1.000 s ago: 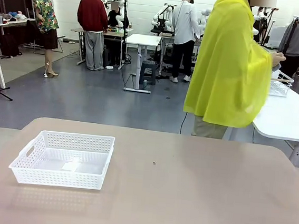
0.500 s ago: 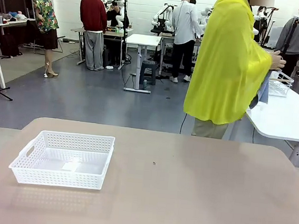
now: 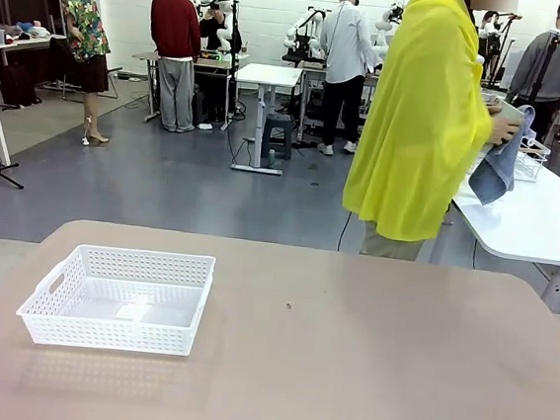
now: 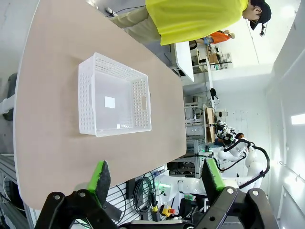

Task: Clean and organize the cups into the basket.
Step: Pick up the Organizing basket and move it to the center of the table, then pick up the Reusable plastic cup from the right side of the table and place it inside the Organizing basket.

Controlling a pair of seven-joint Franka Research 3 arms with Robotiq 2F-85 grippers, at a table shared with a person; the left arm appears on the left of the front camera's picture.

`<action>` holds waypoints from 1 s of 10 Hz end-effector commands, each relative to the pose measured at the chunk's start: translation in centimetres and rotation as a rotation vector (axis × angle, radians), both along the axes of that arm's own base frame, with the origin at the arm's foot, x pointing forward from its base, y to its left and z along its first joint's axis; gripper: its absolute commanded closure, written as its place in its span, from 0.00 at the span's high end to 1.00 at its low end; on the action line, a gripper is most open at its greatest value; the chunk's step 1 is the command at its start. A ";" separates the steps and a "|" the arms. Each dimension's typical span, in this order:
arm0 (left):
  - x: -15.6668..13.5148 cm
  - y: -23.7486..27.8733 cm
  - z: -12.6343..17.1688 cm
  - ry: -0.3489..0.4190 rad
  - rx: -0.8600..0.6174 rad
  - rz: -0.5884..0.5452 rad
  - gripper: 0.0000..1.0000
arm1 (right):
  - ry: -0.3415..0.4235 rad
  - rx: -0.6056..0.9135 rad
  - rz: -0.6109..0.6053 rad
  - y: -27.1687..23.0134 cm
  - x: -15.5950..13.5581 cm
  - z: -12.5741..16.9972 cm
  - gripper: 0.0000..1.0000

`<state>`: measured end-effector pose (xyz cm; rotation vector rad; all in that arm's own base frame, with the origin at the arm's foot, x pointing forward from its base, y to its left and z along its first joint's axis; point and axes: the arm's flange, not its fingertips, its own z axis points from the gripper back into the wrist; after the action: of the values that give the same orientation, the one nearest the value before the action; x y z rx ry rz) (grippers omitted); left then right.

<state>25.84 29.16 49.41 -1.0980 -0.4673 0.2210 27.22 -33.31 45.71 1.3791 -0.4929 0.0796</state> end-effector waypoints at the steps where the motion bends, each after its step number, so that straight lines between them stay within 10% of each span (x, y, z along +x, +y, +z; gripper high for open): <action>1: -0.1 0.0 0.0 -0.023 -0.015 0.001 1.00 | 0.002 -0.001 -0.006 -0.3 -0.2 0.0 1.00; 10: -0.1 0.0 0.0 -0.023 -0.015 0.001 1.00 | 0.002 -0.001 -0.006 -0.3 -0.2 0.0 1.00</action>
<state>25.79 29.18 49.41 -1.0983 -0.4673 0.2219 27.22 -33.31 45.71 1.3791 -0.4929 0.0796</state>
